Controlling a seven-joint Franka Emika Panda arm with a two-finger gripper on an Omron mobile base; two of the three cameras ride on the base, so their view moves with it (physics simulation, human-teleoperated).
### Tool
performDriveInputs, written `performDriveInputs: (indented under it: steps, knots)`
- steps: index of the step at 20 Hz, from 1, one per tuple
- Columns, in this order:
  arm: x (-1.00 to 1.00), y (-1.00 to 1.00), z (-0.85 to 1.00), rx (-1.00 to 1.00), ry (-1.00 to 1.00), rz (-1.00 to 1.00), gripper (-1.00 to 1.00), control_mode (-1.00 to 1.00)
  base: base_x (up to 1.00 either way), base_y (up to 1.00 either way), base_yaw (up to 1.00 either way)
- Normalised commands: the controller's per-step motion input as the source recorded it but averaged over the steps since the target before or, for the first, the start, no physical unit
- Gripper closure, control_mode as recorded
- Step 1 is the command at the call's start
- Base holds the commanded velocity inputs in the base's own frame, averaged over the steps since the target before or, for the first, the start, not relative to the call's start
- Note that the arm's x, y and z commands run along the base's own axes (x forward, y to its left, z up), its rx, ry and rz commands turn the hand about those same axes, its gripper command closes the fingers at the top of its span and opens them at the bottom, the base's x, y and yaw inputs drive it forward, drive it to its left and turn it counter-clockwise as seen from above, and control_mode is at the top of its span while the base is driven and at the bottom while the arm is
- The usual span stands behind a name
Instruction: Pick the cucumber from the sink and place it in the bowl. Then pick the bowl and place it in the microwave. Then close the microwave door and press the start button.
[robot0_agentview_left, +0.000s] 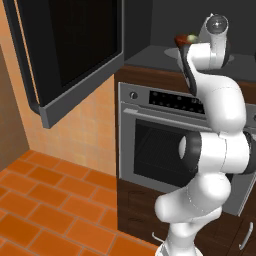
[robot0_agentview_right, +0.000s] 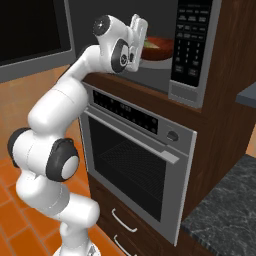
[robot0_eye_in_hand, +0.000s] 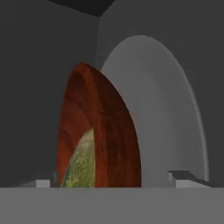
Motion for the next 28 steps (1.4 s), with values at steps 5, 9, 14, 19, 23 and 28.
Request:
performDriveInputs:
  steps: [5,9,14,19,23,28]
  knots:
    - [-0.48,0.22,-0.05,0.07,-0.53,0.05,-1.00,-1.00,0.00,0.00,0.00]
    - [-0.83,0.14,0.31,0.02,-0.27,0.03,-1.00,-1.00,0.00,0.00,0.00]
    - [-1.00,0.11,0.50,0.00,-0.06,0.09,-1.00,-1.00,0.00,0.00,0.00]
    - [-1.00,0.52,0.32,-0.03,0.00,0.03,-1.00,-1.00,0.00,0.00,0.00]
    - [-1.00,0.63,0.14,-0.02,0.00,0.01,-1.00,-1.00,0.00,0.00,0.00]
    - [-1.00,0.70,0.00,0.00,0.00,0.00,-1.00,-1.00,0.00,0.00,0.00]
